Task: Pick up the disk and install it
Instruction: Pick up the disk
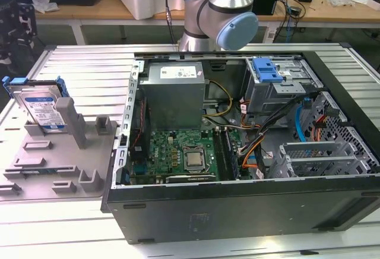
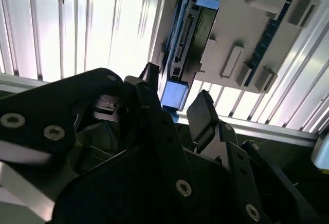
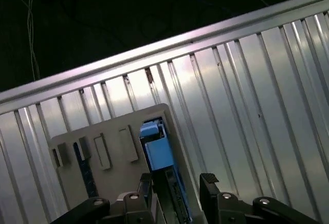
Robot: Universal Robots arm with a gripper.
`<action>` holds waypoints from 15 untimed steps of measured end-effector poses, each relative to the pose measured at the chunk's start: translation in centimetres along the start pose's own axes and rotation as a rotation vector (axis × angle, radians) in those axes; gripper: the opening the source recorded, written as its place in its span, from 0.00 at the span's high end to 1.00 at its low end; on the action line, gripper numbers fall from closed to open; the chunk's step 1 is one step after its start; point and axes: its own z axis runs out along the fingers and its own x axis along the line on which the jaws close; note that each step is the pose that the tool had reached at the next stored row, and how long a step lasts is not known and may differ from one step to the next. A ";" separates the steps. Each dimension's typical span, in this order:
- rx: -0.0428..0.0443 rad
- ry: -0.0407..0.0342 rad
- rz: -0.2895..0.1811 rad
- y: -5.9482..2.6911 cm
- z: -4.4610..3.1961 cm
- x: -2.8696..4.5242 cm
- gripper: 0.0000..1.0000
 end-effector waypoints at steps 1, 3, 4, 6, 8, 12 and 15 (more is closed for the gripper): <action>0.0009 0.0013 -0.018 0.01 0.00 -0.01 0.50; 0.0009 0.0016 -0.020 0.01 0.00 -0.01 0.50; 0.0009 0.0016 -0.020 0.01 0.00 -0.01 0.50; 0.0015 0.0031 -0.027 0.03 0.00 -0.01 0.50; 0.0045 0.0114 -0.046 0.06 0.01 -0.01 0.50; 0.0109 0.0249 -0.141 0.07 0.00 0.01 0.50; 0.0154 0.0278 -0.244 0.06 0.08 0.00 0.50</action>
